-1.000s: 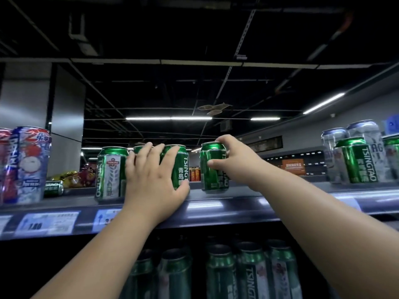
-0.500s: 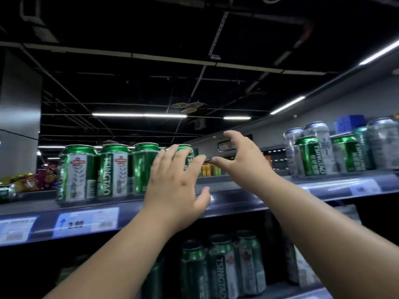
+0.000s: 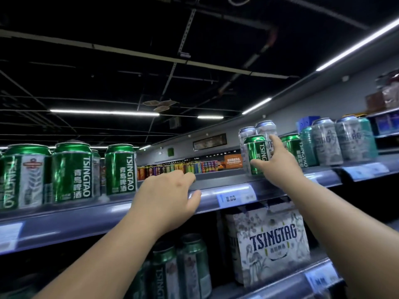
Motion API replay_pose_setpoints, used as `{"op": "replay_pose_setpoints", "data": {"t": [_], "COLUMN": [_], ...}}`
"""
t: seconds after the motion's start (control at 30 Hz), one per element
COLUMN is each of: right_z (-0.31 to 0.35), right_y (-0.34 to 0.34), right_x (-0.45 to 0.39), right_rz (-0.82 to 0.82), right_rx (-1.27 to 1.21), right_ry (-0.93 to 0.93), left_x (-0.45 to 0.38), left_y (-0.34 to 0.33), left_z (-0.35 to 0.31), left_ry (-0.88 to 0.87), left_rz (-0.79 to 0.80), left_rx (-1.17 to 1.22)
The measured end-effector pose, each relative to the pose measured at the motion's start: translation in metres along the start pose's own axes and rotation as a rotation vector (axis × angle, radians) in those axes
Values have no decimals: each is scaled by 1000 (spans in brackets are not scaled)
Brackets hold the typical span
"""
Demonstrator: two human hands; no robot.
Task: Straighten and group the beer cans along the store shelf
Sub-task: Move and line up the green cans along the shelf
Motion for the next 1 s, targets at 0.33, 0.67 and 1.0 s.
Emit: {"op": "replay_pose_setpoints", "data": {"t": [0.33,0.67,1.0], "right_z": [61,215,249], "right_y": [-24,-89,-119], "right_x": [31,145,171], "right_rz": [114,390,468], "right_rx": [-246,-477,-395], "right_ry": [189,406,409], "left_x": [29,95,99], "left_y": [40,91,67], "left_z": [27,142,160], "left_ry": [37,335,319], "left_rz": [-250,-310,-152], "left_rx": [67,-243,-253]}}
Point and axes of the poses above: each hand's wrist, its own x-axis away from the middle knuckle, its own y-axis out of the back of the hand, z = x × y, the point moved 8 cm from there along -x, towards the middle knuckle, and after that the axes turned 8 degrees about -y, right-handed, at the moved point
